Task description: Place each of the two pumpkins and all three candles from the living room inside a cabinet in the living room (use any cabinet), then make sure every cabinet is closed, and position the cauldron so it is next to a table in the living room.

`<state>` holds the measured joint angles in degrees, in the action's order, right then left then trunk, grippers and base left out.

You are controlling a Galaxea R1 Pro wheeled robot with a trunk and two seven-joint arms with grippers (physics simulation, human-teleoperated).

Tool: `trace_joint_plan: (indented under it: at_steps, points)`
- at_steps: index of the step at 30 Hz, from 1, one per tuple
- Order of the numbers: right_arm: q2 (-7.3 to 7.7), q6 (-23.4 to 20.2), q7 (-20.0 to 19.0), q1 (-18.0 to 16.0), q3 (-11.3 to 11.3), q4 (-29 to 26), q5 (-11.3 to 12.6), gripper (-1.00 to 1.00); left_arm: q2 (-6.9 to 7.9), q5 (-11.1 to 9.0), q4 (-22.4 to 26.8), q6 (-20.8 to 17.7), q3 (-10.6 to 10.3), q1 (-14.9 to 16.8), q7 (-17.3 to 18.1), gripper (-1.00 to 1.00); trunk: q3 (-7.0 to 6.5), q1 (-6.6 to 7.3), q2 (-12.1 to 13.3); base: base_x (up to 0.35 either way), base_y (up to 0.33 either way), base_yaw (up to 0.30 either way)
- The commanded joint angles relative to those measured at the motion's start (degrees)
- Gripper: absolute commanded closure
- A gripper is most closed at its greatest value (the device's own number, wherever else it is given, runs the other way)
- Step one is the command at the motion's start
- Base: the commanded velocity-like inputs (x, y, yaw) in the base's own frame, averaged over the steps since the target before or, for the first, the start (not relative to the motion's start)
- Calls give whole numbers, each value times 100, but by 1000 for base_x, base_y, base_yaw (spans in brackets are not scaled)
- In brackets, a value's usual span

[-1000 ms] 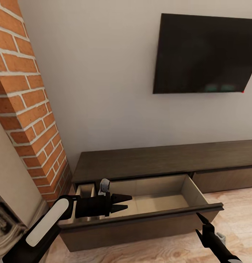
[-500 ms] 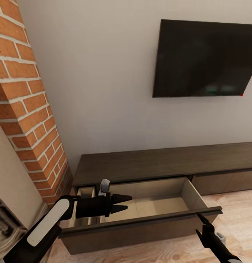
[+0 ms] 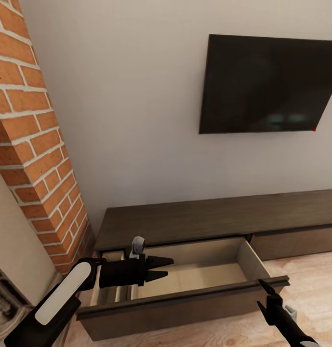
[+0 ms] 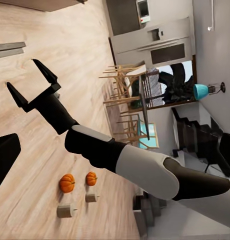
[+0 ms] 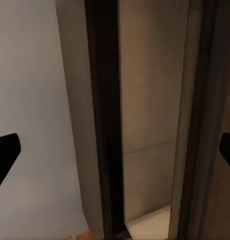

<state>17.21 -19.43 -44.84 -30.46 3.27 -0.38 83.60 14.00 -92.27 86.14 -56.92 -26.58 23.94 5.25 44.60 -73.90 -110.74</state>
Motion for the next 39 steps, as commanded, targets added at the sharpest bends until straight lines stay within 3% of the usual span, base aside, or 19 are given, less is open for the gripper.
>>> trace_joint_plan:
  at_steps: [1, 16, 20, 25, 39]
  points:
    - [1, -51, -19, -4, 32, 5, 12, -100, 5, 52, 0, -3, -5, 3, 55, -100, -19, 23, 39, -5, 0, -180]
    - [1, -44, -25, -4, 33, 3, 7, -100, 30, -34, -3, -4, 7, 3, 72, -100, -379, 353, 641, -118, 54, -220]
    - [2, -35, -12, -4, 31, 3, 5, -100, 43, -76, -4, -4, 49, -1, 110, -100, -404, 353, 641, -20, 13, -216]
    - [-3, -28, -8, -4, 29, 3, 6, -100, 57, -372, 2, -4, 256, -12, 145, -100, -435, 353, 641, -3, 2, -207]
    - [-12, -51, -6, -4, 40, -37, 23, -100, 67, -389, 0, -4, 302, -21, 151, -100, -466, 353, 641, -198, 61, -72]
